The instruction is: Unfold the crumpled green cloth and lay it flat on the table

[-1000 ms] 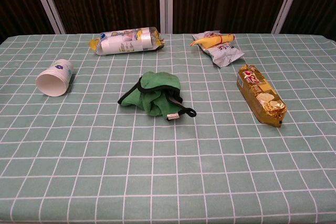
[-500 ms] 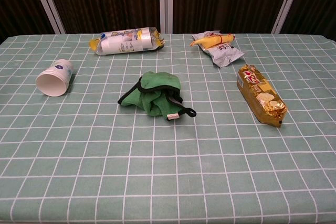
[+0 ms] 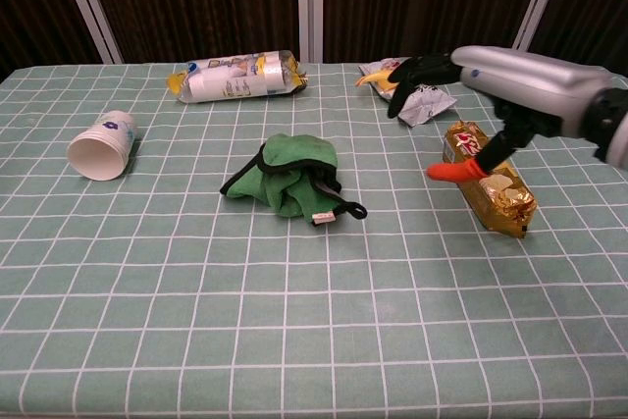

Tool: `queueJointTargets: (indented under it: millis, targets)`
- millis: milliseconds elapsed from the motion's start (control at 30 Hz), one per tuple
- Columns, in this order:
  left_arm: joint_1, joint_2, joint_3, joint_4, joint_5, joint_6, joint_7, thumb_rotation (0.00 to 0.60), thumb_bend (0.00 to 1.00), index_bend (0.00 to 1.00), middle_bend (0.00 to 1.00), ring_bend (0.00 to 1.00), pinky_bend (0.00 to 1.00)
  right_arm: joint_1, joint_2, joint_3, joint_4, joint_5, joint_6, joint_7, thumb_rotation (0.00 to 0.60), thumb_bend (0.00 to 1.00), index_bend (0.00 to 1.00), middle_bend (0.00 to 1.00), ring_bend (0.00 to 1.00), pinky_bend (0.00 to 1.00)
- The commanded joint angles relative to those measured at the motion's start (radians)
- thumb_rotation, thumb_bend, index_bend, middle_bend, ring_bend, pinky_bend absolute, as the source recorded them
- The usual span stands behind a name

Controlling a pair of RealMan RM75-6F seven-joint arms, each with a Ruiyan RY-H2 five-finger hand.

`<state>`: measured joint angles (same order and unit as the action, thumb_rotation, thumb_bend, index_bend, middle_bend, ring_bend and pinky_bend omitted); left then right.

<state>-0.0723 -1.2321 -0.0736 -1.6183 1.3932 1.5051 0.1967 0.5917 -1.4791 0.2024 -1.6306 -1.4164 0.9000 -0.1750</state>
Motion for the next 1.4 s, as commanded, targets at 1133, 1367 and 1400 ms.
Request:
queueJointTargets:
  millis: [1133, 1367, 1400]
  targets:
    - [0.026, 0.020, -0.004, 0.021, -0.015, 0.015, -0.036, 0.600, 0.09, 0.08, 0.00, 0.03, 0.13, 0.355, -0.496, 0.107, 0.561, 0.203, -0.101, -0.082, 0.600, 0.12, 0.40, 0.16, 0.00, 0.00]
    - [0.028, 0.022, -0.006, 0.026, -0.018, 0.014, -0.042, 0.600, 0.09, 0.08, 0.00, 0.03, 0.13, 0.354, -0.486, 0.108, 0.550, 0.188, -0.063, -0.053, 0.600, 0.16, 0.42, 0.17, 0.02, 0.00]
    - [0.028, 0.022, -0.006, 0.027, -0.017, 0.013, -0.042, 0.600, 0.09, 0.08, 0.00, 0.03, 0.13, 0.353, -0.484, 0.107, 0.546, 0.186, -0.058, -0.052, 0.600, 0.16, 0.43, 0.18, 0.02, 0.00]
